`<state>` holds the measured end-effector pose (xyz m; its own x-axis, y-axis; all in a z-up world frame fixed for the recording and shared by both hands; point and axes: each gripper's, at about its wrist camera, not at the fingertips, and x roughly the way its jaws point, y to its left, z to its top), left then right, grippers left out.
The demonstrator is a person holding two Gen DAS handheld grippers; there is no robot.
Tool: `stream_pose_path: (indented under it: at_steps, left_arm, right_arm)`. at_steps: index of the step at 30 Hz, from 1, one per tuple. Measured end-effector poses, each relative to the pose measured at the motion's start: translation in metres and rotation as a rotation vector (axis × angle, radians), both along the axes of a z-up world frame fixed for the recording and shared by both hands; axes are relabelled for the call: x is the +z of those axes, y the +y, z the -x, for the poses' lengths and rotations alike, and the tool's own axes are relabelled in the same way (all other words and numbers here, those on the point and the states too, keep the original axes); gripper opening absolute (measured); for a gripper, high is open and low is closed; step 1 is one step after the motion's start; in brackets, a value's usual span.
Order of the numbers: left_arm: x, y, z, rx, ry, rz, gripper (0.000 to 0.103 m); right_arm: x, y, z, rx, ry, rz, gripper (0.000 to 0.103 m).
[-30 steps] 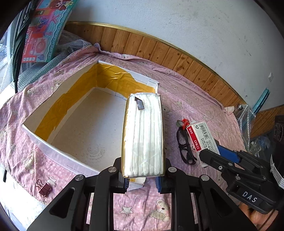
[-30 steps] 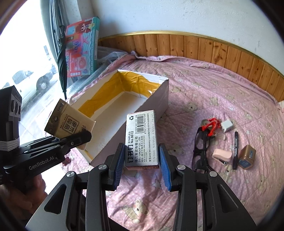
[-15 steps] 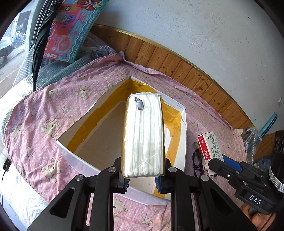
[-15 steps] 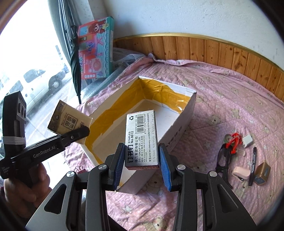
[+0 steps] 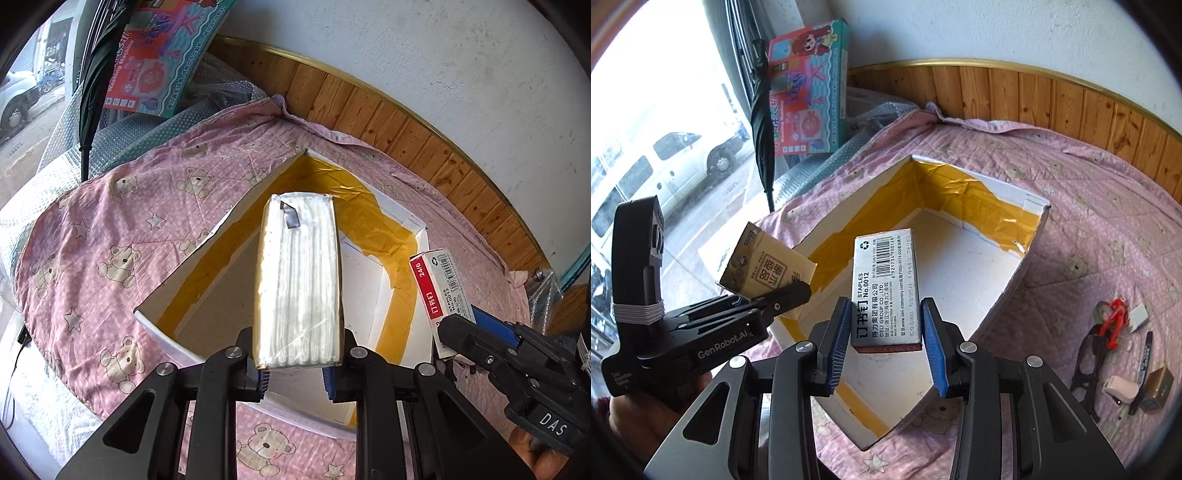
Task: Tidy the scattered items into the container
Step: 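Lower both boxes over the cardboard box and open both grippers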
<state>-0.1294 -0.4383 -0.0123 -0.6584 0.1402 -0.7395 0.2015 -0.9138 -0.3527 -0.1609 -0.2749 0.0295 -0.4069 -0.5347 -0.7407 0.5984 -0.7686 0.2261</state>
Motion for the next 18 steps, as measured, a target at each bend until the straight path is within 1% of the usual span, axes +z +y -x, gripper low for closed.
stream_pose_path:
  at_steps: [7,14,18]
  left_arm:
    - [-0.015,0.001,0.014,-0.021,-0.07,0.009,0.023]
    - [-0.022,0.013,0.028,-0.066,-0.111,0.033,0.023]
    - [-0.024,0.018,0.043,-0.096,-0.133,0.019,0.023]
  right_arm:
    - [-0.024,-0.004,0.031,-0.034,-0.071,-0.008,0.04]
    - [-0.035,-0.012,0.055,-0.041,-0.093,-0.011,0.04]
    - [-0.041,-0.016,0.067,-0.054,-0.107,-0.016,0.04]
